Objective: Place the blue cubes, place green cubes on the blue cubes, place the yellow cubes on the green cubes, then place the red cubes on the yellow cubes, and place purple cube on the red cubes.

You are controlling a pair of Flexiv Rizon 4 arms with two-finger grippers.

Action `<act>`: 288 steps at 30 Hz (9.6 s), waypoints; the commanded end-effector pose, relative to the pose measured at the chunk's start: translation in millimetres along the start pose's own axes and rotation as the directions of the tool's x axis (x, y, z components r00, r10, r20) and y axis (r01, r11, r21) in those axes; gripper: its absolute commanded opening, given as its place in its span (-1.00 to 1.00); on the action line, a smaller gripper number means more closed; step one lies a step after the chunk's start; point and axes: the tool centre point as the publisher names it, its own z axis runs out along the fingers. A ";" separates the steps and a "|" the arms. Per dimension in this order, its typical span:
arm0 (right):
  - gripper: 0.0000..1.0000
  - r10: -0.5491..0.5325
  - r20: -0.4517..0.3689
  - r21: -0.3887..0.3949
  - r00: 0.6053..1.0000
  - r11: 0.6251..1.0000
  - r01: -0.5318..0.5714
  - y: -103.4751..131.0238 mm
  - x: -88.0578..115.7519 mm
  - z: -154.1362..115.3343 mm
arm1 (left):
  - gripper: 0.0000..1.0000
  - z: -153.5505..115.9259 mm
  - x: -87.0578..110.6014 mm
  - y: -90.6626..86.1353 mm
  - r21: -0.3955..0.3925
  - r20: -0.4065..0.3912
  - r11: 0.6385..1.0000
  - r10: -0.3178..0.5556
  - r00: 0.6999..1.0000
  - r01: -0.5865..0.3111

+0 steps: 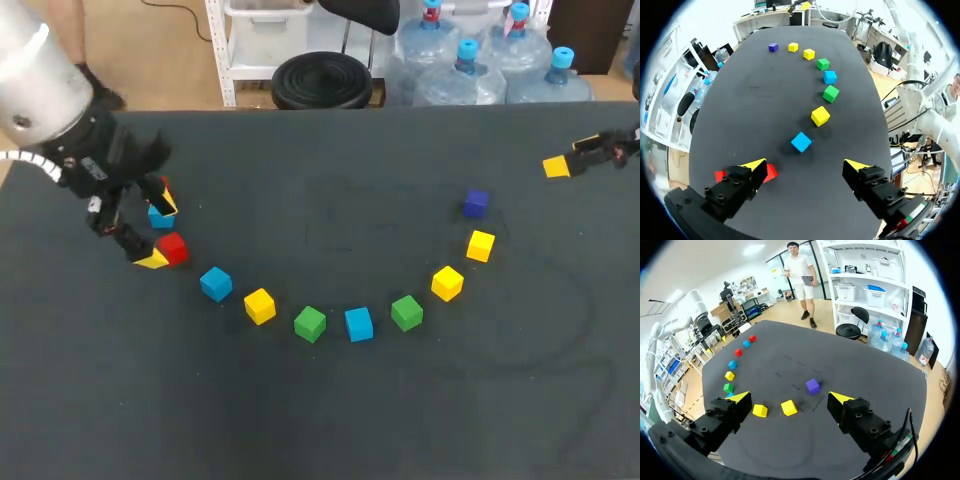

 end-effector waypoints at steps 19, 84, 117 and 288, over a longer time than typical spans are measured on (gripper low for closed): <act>1.00 -0.001 0.001 -0.004 1.000 1.000 0.001 -1.2 -0.3 1.3 | 1.00 4.6 -5.8 3.2 0.001 -0.072 0.994 0.107 0.992 -0.107; 1.00 -0.001 0.001 -0.004 1.000 1.000 0.001 -1.2 -0.3 1.3 | 0.62 105.6 -11.4 15.0 0.145 -0.048 0.791 0.606 0.794 -0.594; 1.00 -0.001 0.001 -0.004 1.000 1.000 0.001 -1.2 -0.3 1.3 | -1.00 66.7 -38.8 38.8 0.045 -0.113 0.931 0.366 0.924 -0.363; 1.00 -0.001 0.001 -0.004 1.000 1.000 0.001 -1.2 -0.3 1.3 | -0.91 163.0 -174.6 91.8 0.033 -0.086 0.995 0.101 0.991 -0.099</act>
